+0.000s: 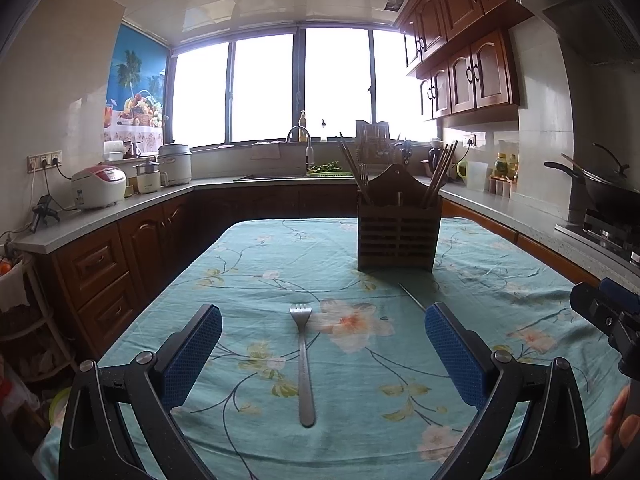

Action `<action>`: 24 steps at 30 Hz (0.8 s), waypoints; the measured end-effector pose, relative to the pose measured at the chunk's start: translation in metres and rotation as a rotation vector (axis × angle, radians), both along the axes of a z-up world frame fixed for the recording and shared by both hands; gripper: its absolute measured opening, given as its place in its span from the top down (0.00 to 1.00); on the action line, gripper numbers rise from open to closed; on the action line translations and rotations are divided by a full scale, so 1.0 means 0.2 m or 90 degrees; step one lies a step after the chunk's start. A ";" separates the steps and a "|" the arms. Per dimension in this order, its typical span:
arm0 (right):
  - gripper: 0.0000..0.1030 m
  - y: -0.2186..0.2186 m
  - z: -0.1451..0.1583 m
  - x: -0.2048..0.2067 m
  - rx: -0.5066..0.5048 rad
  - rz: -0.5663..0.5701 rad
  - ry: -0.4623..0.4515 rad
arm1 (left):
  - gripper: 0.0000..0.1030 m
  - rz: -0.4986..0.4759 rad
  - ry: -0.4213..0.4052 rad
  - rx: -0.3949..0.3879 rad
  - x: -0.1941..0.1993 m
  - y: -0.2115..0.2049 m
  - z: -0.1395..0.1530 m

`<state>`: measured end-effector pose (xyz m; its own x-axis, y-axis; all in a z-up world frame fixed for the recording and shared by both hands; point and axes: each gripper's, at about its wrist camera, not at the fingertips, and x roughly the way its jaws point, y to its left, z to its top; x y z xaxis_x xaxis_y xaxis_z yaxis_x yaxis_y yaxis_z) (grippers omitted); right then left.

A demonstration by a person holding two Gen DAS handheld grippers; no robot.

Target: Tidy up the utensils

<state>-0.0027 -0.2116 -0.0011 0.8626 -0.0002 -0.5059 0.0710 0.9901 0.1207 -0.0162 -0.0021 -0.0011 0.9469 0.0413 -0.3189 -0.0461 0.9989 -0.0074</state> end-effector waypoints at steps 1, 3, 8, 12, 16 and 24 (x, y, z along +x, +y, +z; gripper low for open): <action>0.00 0.00 0.00 0.00 0.000 0.000 0.001 | 0.01 0.000 0.001 0.000 0.00 0.00 0.00; 0.00 0.00 0.00 0.00 0.001 0.002 0.000 | 0.01 0.002 0.000 -0.001 0.00 0.00 0.00; 0.00 0.01 0.00 0.00 0.001 0.004 0.000 | 0.01 0.001 0.003 -0.002 0.00 -0.01 0.00; 0.00 0.01 0.00 0.00 0.002 0.004 -0.001 | 0.01 0.000 0.006 0.001 0.00 -0.01 0.00; 0.00 0.01 0.00 0.00 0.003 0.004 -0.002 | 0.01 -0.001 0.008 0.001 0.01 -0.02 0.00; 0.00 0.02 0.01 0.00 0.004 0.006 -0.005 | 0.01 0.000 0.002 0.003 -0.01 -0.04 0.00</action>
<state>-0.0036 -0.2077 0.0001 0.8669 0.0109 -0.4983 0.0613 0.9899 0.1282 -0.0176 -0.0101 -0.0017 0.9460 0.0425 -0.3214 -0.0460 0.9989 -0.0032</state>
